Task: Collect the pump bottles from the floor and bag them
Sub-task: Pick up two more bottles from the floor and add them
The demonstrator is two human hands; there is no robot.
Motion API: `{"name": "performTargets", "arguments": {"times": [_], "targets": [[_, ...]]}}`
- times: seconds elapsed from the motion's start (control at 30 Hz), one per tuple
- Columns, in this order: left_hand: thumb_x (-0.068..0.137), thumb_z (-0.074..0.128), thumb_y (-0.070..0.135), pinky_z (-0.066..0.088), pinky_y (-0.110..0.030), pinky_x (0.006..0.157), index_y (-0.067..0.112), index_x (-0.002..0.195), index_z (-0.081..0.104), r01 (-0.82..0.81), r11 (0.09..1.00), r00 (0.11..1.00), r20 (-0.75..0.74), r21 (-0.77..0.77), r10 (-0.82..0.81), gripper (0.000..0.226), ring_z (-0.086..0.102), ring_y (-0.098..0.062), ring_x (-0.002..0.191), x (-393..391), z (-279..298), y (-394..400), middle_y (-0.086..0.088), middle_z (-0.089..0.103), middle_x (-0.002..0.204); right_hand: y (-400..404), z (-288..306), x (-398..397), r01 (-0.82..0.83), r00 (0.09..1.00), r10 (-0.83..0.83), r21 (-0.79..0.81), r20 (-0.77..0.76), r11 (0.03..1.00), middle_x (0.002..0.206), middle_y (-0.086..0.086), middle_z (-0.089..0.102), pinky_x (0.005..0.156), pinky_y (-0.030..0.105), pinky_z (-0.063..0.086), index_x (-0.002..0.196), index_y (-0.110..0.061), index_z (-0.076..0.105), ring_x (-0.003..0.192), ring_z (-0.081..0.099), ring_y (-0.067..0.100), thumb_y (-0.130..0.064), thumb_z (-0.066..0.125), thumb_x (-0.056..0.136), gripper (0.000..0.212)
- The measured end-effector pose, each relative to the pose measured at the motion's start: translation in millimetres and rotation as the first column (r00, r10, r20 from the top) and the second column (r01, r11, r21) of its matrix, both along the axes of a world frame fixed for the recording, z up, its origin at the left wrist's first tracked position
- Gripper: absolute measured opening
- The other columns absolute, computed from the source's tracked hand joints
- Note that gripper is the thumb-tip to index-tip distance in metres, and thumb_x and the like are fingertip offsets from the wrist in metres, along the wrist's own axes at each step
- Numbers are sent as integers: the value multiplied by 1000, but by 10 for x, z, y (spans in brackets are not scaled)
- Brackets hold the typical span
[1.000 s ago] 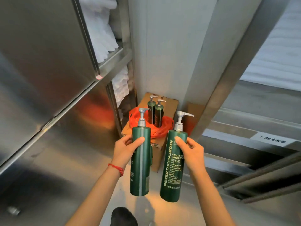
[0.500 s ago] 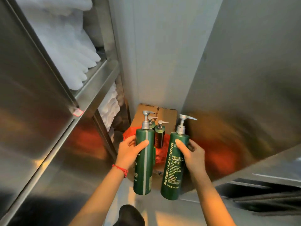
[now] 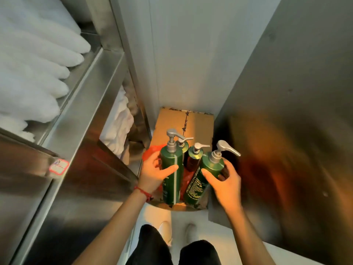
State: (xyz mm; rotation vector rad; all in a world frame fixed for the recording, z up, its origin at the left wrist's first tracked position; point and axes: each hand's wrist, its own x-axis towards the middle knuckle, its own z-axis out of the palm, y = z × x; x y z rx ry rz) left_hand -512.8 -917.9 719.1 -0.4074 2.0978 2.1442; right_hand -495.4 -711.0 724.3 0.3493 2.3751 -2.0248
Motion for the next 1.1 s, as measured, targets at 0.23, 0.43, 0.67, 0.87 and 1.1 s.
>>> {"name": "performTargets", "arguments": {"times": [0.23,0.43,0.67,0.87,1.1], "targets": [[59,82,7,48,-20,82,34,100,55,47,980,998,-25,-195,-53,56,61,-12,98,-174,-531,-5,5,64,103,-78,-468,-146,-7,1000,8,106,-7,994,102,-37,63,82,11,47,106,-50,53,97,61,-6,-46,77,55,56],[60,81,3,40,1,75,32,103,51,89,966,994,-37,-241,-101,60,52,14,94,-175,-844,22,19,55,102,-127,-883,-170,-20,1000,17,103,25,994,98,-34,65,81,10,46,102,-48,56,97,61,-6,-39,79,57,52],[60,80,-1,46,-20,88,36,109,49,111,973,994,24,-201,-108,69,57,-13,103,-182,-1215,17,7,59,108,-202,-1207,-149,-22,999,16,132,47,991,101,-26,60,84,7,42,100,-45,55,99,57,-11,-25,81,62,50],[60,79,1,40,-2,78,21,110,53,177,954,983,7,-242,-181,60,54,2,94,-183,-1336,64,5,59,103,-232,-1375,-120,-65,995,53,147,88,987,102,-27,57,85,6,41,108,-33,55,96,55,-14,-19,81,64,53],[60,79,0,43,-4,80,26,106,52,204,950,979,35,-234,-202,59,56,-1,95,-157,-1353,39,10,59,102,-235,-1369,-110,-107,991,96,116,95,987,108,-24,59,92,23,44,106,-43,53,105,56,-5,-22,79,64,53]]}}
